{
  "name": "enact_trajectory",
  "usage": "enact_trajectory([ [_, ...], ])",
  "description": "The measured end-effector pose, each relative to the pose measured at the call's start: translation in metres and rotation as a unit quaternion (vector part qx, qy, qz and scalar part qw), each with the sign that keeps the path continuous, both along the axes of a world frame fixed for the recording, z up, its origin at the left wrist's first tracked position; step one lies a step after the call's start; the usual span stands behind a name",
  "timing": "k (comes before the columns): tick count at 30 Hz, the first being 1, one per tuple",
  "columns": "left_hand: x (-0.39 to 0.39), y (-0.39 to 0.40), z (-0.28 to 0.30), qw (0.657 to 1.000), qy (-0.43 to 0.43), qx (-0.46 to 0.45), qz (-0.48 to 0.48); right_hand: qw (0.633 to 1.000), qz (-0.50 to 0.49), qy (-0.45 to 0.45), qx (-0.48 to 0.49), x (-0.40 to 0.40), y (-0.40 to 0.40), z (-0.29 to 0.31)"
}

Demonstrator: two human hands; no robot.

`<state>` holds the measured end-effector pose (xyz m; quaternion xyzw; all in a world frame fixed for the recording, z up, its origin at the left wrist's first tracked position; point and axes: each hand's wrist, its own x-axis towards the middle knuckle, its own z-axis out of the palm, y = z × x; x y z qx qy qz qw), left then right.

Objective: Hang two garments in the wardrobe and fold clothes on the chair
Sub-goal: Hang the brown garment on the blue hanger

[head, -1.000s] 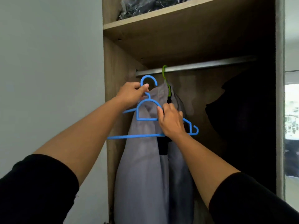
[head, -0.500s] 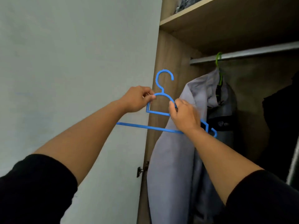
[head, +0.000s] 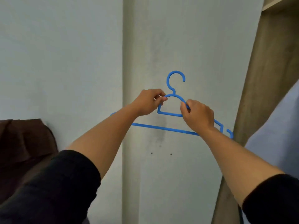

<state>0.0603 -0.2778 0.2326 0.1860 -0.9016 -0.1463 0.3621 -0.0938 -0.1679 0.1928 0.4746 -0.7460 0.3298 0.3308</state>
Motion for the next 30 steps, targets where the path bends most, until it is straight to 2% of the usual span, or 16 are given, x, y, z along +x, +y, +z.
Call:
enact_trajectory([
  [6, 0.146, -0.025, -0.012, 0.993, -0.002, 0.012, 0.121, 0.991, 0.131, 0.012, 0.015, 0.122, -0.066, -0.004],
  [10, 0.262, -0.042, -0.021, 0.977, -0.039, 0.026, 0.209, 0.977, 0.209, 0.002, 0.034, 0.229, -0.106, -0.020],
  [17, 0.428, -0.066, -0.027, 0.937, -0.100, 0.021, 0.334, 0.969, 0.241, -0.039, 0.028, 0.363, -0.148, -0.034],
  [20, 0.474, -0.086, -0.036, 0.917, -0.092, 0.016, 0.387, 0.973, 0.222, -0.066, 0.022, 0.388, -0.163, -0.041],
  [26, 0.515, -0.138, -0.067, 0.887, -0.013, 0.002, 0.461, 0.977, 0.188, -0.100, 0.006, 0.399, -0.207, -0.046],
  [30, 0.520, -0.182, -0.088, 0.875, -0.041, 0.041, 0.481, 0.975, 0.185, -0.124, 0.005, 0.401, -0.258, -0.052],
])
